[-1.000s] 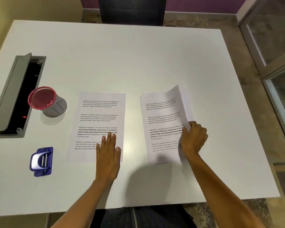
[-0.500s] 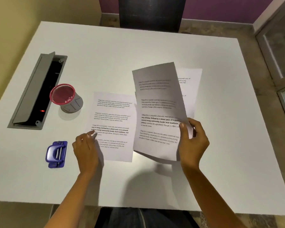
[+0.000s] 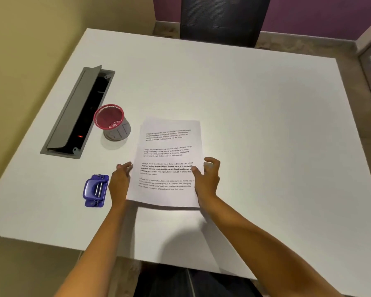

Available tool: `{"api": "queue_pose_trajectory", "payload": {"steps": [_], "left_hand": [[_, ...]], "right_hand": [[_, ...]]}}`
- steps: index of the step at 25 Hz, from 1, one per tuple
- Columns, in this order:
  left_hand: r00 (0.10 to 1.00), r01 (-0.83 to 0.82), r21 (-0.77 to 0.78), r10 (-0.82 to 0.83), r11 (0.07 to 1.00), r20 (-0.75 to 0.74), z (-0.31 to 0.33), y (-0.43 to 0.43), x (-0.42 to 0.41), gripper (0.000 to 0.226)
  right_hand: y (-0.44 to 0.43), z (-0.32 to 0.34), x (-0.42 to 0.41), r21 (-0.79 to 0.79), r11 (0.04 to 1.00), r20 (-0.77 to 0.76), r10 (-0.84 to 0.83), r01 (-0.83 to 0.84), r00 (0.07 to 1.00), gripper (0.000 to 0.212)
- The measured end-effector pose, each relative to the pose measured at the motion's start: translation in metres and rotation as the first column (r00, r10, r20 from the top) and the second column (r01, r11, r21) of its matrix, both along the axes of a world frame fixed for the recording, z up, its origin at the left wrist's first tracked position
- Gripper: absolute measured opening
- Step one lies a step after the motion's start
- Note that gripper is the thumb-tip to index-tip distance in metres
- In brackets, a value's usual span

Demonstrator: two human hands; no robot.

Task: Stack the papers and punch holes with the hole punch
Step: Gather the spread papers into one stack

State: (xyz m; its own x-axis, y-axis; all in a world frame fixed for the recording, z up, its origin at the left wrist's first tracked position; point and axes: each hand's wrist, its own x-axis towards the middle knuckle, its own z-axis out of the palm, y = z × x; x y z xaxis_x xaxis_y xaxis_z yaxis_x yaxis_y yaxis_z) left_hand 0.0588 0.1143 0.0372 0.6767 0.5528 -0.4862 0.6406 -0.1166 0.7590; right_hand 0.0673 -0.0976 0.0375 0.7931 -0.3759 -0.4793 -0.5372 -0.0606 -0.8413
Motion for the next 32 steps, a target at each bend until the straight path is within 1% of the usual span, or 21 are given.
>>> {"api": "queue_pose_trajectory", "payload": {"steps": [3, 4, 5, 7, 8, 10, 12, 14, 15, 16, 18, 20, 22, 24, 26, 29, 32], "left_hand": [[0.998, -0.049, -0.082, 0.052, 0.995, 0.038, 0.001, -0.004, -0.003, 0.054], [0.997, -0.056, -0.084, 0.060, 0.995, 0.042, 0.001, -0.005, -0.004, 0.054], [0.999, -0.026, -0.055, 0.027, 0.998, 0.030, 0.001, -0.006, -0.005, 0.055], [0.993, 0.119, 0.057, -0.120, 0.991, 0.021, -0.001, -0.007, -0.008, 0.056], [0.982, 0.182, 0.112, -0.187, 0.977, 0.034, -0.003, -0.007, -0.010, 0.055], [0.961, 0.257, 0.188, -0.271, 0.948, 0.056, -0.006, -0.006, -0.015, 0.051], [0.925, 0.363, 0.297, -0.379, 0.883, -0.005, -0.009, -0.007, -0.018, 0.047], [0.849, 0.522, 0.398, -0.507, 0.754, -0.153, -0.011, -0.008, -0.018, 0.045], [0.808, 0.584, 0.433, -0.546, 0.687, -0.224, -0.012, -0.009, -0.018, 0.045], [0.778, 0.623, 0.453, -0.563, 0.638, -0.278, -0.012, -0.010, -0.017, 0.045], [0.752, 0.655, 0.461, -0.571, 0.598, -0.328, -0.011, -0.013, -0.018, 0.045], [0.745, 0.664, 0.457, -0.575, 0.592, -0.338, -0.011, -0.014, -0.019, 0.046], [0.737, 0.673, 0.452, -0.578, 0.585, -0.349, -0.010, -0.013, -0.019, 0.047], [0.722, 0.689, 0.456, -0.585, 0.563, -0.370, -0.010, -0.013, -0.019, 0.047], [0.716, 0.695, 0.462, -0.587, 0.551, -0.377, -0.009, -0.013, -0.019, 0.048], [0.713, 0.699, 0.464, -0.586, 0.544, -0.386, -0.009, -0.014, -0.020, 0.050], [0.709, 0.703, 0.461, -0.586, 0.542, -0.392, -0.009, -0.014, -0.020, 0.051]], "right_hand": [[0.007, -0.013, 0.003, -0.099, 0.994, -0.046, 0.040, -0.045, 0.998, 0.037], [0.009, -0.015, 0.003, -0.124, 0.991, -0.067, 0.047, -0.055, 0.997, 0.037], [0.012, -0.015, 0.003, -0.144, 0.988, -0.084, 0.048, -0.060, 0.995, 0.038], [0.016, -0.016, 0.002, -0.211, 0.974, -0.110, 0.059, -0.081, 0.992, 0.042], [0.018, -0.016, 0.002, -0.271, 0.956, -0.135, 0.074, -0.109, 0.988, 0.046], [0.022, -0.013, 0.004, -0.388, 0.904, -0.209, 0.106, -0.182, 0.972, 0.052], [0.027, -0.007, 0.007, -0.446, 0.861, -0.290, 0.120, -0.245, 0.950, 0.052], [0.034, 0.002, 0.010, -0.451, 0.845, -0.379, 0.110, -0.287, 0.919, 0.054], [0.037, 0.006, 0.011, -0.429, 0.854, -0.417, 0.101, -0.294, 0.903, 0.056], [0.039, 0.010, 0.012, -0.398, 0.870, -0.444, 0.094, -0.290, 0.891, 0.058], [0.039, 0.013, 0.015, -0.341, 0.900, -0.466, 0.090, -0.272, 0.880, 0.058], [0.036, 0.012, 0.020, -0.269, 0.935, -0.456, 0.088, -0.231, 0.885, 0.055], [0.033, 0.010, 0.023, -0.161, 0.972, -0.423, 0.088, -0.171, 0.902, 0.051], [0.031, 0.010, 0.022, -0.055, 0.985, -0.391, 0.127, -0.161, 0.912, 0.049], [0.033, 0.012, 0.021, 0.033, 0.989, -0.358, 0.148, -0.146, 0.922, 0.049], [0.038, 0.015, 0.024, 0.176, 0.983, -0.321, 0.107, -0.051, 0.941, 0.058], [0.043, 0.018, 0.026, 0.361, 0.933, -0.313, 0.106, 0.015, 0.944, 0.066]]}}
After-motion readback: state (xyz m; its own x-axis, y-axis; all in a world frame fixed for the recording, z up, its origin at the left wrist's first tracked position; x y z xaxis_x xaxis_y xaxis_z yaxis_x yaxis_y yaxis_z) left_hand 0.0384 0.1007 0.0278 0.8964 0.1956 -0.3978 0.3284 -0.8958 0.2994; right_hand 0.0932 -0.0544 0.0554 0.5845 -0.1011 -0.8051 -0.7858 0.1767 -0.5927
